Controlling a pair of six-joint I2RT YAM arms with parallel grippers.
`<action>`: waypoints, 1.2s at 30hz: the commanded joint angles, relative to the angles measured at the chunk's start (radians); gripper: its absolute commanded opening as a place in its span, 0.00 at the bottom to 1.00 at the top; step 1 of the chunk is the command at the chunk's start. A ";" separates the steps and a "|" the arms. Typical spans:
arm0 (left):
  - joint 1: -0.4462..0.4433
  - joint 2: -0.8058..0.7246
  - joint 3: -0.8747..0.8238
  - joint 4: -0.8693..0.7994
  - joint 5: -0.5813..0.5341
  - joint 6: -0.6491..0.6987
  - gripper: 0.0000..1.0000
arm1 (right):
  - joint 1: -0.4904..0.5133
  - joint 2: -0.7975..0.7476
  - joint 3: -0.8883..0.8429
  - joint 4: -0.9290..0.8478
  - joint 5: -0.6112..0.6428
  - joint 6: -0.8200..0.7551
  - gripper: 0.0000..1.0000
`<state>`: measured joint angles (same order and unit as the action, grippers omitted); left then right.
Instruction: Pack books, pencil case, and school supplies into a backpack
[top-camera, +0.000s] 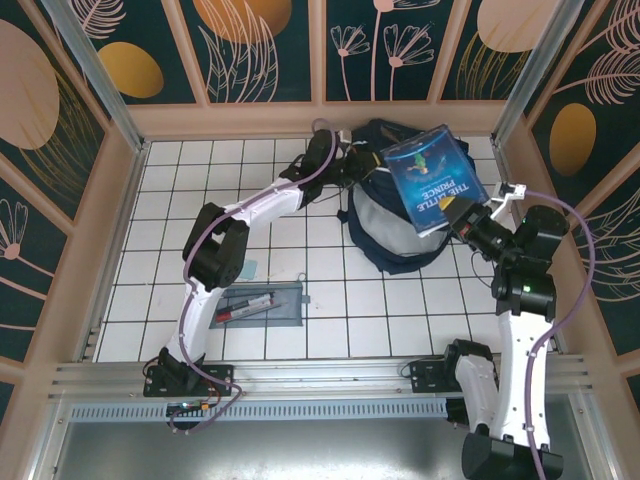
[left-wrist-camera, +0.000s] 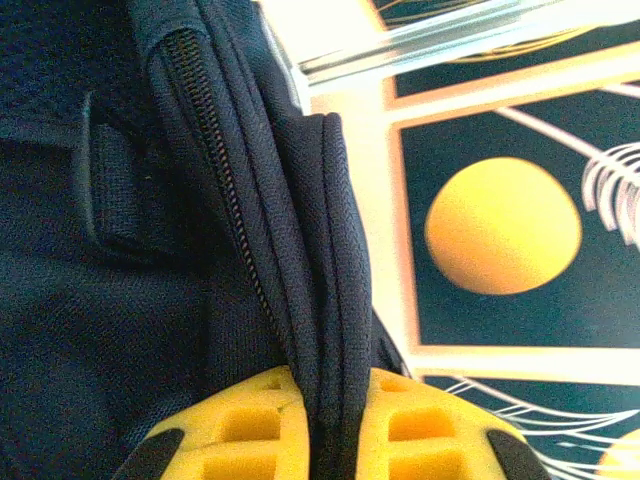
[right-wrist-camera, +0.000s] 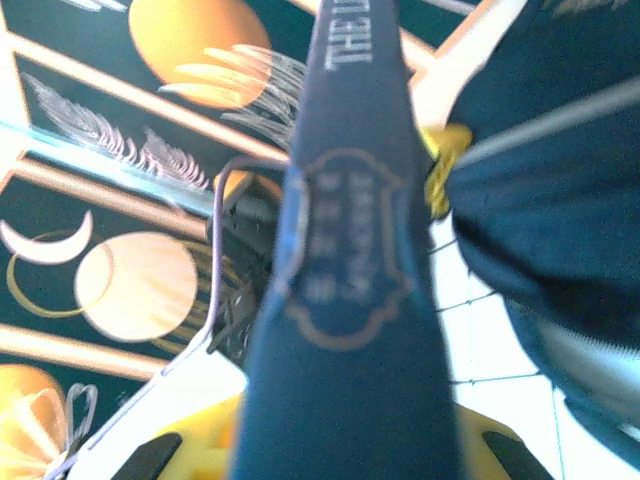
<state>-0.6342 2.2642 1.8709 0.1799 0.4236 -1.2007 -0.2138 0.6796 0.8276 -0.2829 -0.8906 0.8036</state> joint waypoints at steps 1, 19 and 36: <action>0.012 -0.010 0.108 0.232 -0.033 -0.109 0.00 | 0.016 -0.087 -0.098 0.155 -0.179 0.131 0.00; 0.037 -0.043 0.067 0.309 -0.074 -0.208 0.00 | 0.276 -0.114 -0.534 0.329 -0.058 0.220 0.00; 0.042 -0.174 -0.203 0.512 -0.067 -0.344 0.00 | 0.127 0.086 -0.671 0.940 0.163 0.290 0.00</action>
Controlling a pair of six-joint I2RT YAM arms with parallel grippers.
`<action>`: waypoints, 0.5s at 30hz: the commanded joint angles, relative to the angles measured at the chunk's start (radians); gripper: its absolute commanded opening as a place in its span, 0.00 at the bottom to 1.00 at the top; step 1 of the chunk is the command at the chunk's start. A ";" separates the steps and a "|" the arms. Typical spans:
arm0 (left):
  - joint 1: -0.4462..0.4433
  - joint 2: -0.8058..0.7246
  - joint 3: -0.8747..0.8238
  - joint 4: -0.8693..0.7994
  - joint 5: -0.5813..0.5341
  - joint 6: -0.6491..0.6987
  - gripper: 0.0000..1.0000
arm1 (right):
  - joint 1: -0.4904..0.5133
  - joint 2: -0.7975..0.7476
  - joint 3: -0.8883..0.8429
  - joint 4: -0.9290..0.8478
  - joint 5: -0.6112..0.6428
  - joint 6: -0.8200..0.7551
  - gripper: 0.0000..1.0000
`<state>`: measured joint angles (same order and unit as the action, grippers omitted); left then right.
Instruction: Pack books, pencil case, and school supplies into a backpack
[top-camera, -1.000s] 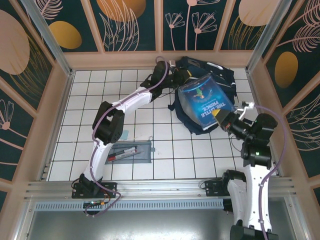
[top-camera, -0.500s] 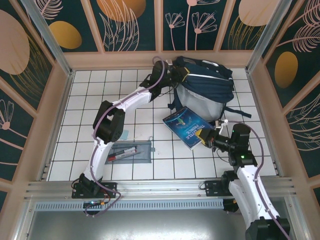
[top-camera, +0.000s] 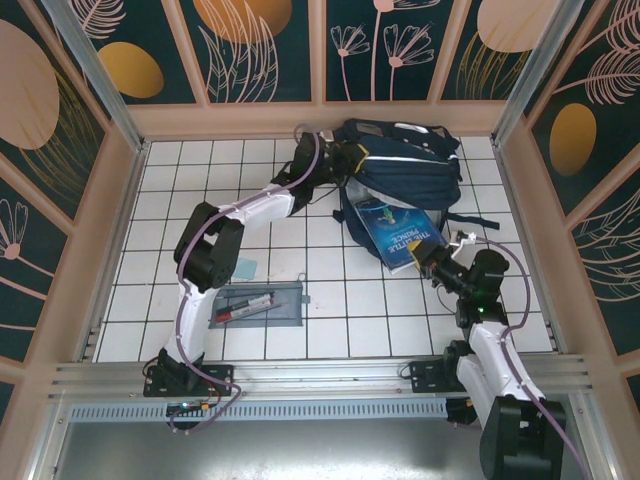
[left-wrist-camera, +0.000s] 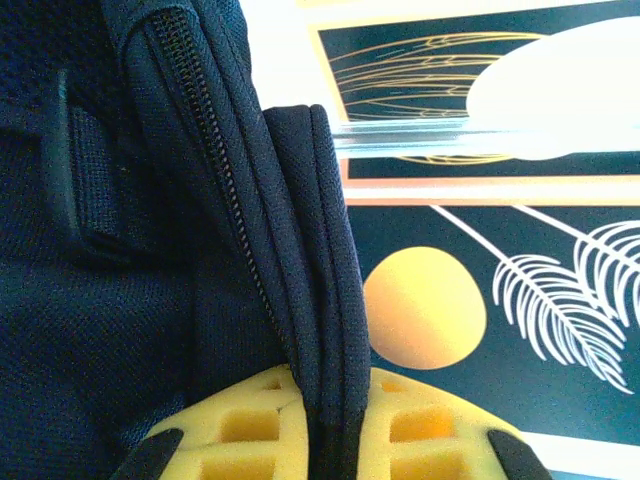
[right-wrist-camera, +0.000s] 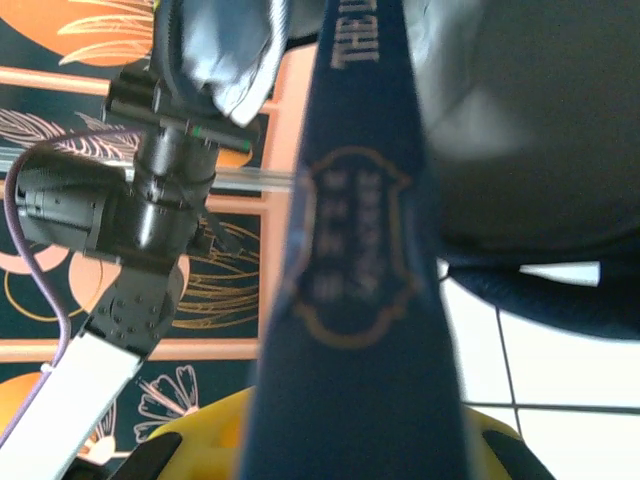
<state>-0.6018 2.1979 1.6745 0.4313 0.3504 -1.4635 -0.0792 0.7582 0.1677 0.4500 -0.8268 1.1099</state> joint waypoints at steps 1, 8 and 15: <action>0.009 -0.114 -0.017 0.268 0.010 -0.091 0.00 | -0.007 0.018 -0.023 0.232 0.141 -0.018 0.00; 0.005 -0.169 -0.088 0.295 0.024 -0.121 0.00 | 0.009 0.241 -0.028 0.521 0.253 -0.033 0.00; 0.000 -0.203 -0.142 0.310 0.031 -0.133 0.00 | 0.084 0.583 0.146 0.727 0.250 -0.064 0.00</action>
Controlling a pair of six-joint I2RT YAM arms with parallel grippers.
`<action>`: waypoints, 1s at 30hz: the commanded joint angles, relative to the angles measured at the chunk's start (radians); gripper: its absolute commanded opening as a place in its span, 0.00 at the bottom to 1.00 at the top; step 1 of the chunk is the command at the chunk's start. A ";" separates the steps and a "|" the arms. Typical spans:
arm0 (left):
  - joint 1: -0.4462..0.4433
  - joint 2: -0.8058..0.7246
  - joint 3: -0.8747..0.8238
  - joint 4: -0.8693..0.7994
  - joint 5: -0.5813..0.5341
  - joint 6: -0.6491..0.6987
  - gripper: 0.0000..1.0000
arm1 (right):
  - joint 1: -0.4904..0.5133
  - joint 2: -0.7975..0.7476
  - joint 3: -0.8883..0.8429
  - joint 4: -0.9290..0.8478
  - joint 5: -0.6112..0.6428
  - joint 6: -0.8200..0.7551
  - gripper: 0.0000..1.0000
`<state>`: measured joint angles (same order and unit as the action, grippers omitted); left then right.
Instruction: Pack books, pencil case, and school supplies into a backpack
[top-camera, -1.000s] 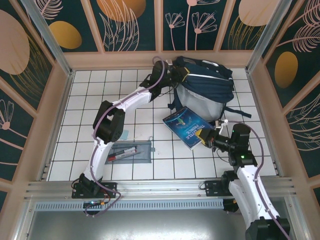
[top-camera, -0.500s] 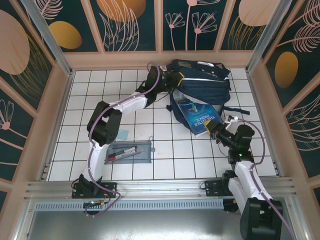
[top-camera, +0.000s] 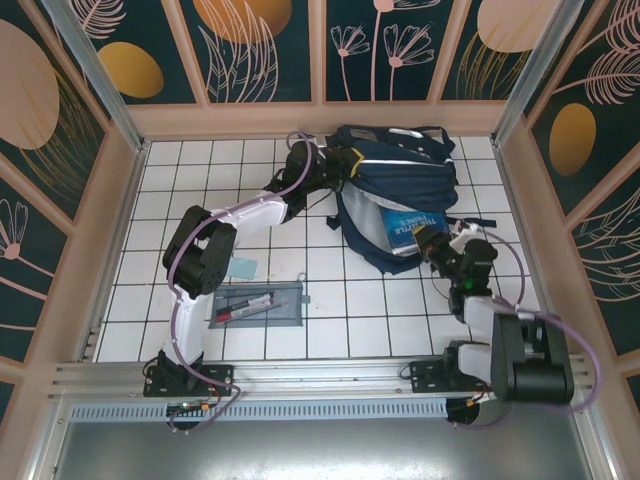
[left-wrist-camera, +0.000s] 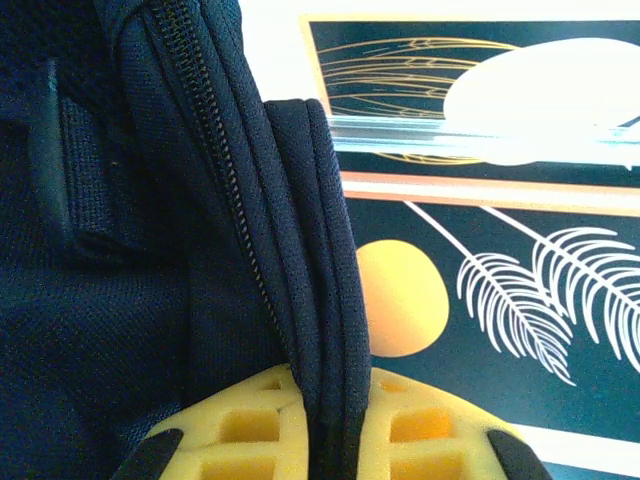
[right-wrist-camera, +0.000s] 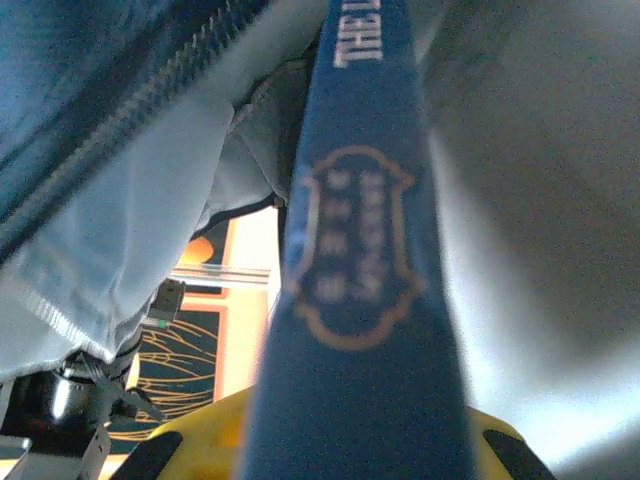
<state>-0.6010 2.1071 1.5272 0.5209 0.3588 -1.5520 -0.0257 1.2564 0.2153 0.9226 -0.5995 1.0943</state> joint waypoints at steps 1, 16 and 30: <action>-0.002 -0.118 -0.002 0.221 0.020 -0.046 0.00 | 0.038 0.128 0.118 0.281 0.027 -0.046 0.00; -0.007 -0.158 -0.085 0.236 0.010 -0.074 0.00 | 0.131 0.729 0.402 0.610 0.179 0.166 0.02; 0.021 -0.127 -0.130 0.288 -0.032 -0.094 0.00 | 0.150 0.397 0.386 -0.159 0.238 0.058 0.88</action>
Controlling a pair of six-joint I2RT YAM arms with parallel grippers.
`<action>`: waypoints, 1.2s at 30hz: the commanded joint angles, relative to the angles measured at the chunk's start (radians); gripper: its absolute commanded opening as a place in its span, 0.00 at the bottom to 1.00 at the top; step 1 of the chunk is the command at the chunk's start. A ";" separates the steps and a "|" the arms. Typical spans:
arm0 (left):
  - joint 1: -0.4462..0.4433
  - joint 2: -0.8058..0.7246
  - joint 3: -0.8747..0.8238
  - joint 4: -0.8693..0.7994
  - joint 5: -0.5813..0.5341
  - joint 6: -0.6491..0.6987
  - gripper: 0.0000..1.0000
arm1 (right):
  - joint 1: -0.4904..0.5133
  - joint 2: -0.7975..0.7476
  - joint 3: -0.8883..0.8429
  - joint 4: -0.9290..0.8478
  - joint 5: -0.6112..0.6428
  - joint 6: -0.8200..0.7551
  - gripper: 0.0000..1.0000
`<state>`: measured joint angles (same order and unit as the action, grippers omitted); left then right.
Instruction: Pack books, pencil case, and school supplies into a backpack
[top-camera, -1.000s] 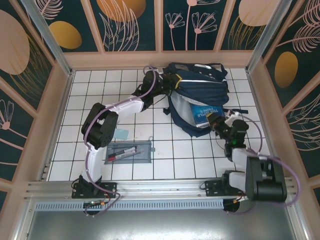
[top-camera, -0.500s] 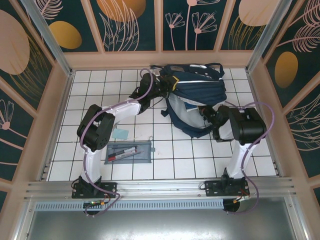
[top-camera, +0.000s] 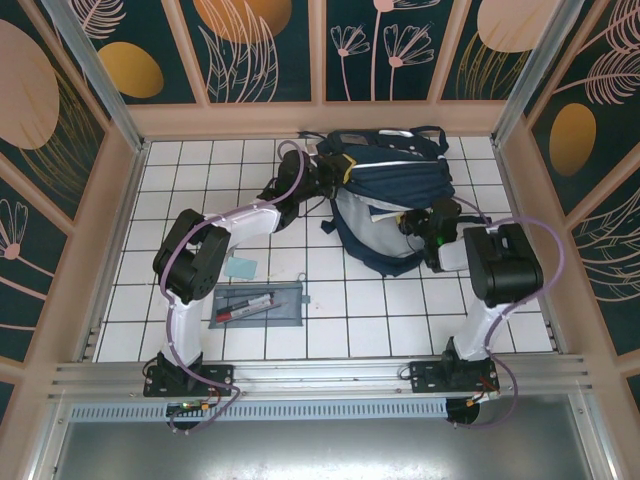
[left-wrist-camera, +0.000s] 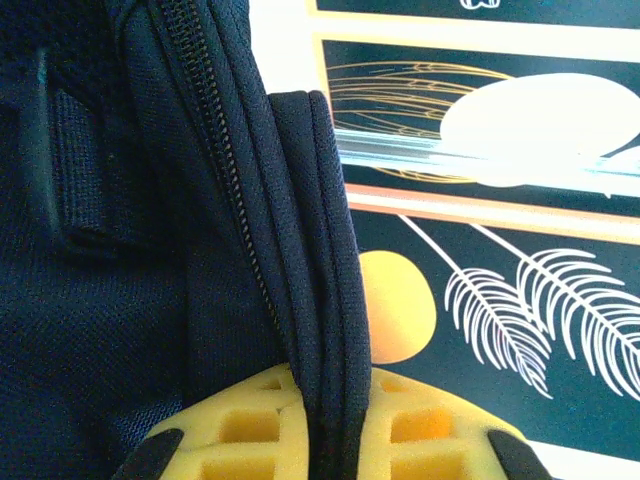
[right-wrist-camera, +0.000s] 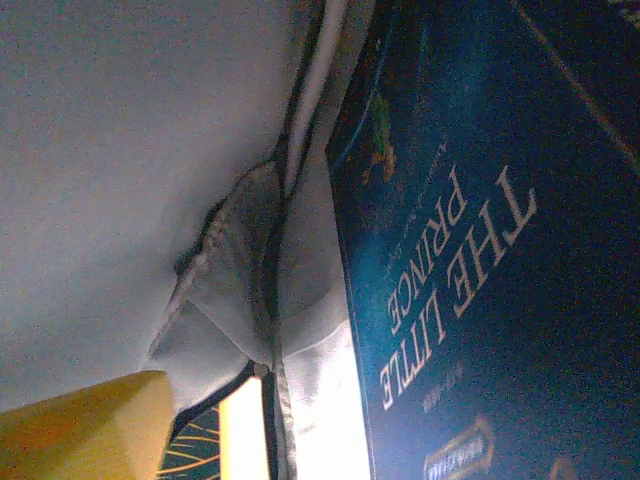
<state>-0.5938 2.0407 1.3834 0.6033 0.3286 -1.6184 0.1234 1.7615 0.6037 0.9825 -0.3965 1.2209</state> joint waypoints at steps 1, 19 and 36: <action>0.015 -0.059 0.014 0.204 -0.008 -0.025 0.00 | 0.000 -0.142 -0.005 -0.283 0.045 -0.087 0.89; 0.069 -0.048 -0.019 0.138 0.028 0.069 0.00 | -0.067 -0.635 0.067 -1.200 0.104 -0.652 0.86; 0.238 -0.034 0.077 -0.505 0.275 0.701 0.00 | -0.227 -0.670 0.047 -1.156 0.131 -0.795 0.79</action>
<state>-0.4061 2.0354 1.3819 0.2699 0.5606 -1.1465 -0.0963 1.0672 0.6823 -0.2790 -0.1829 0.4461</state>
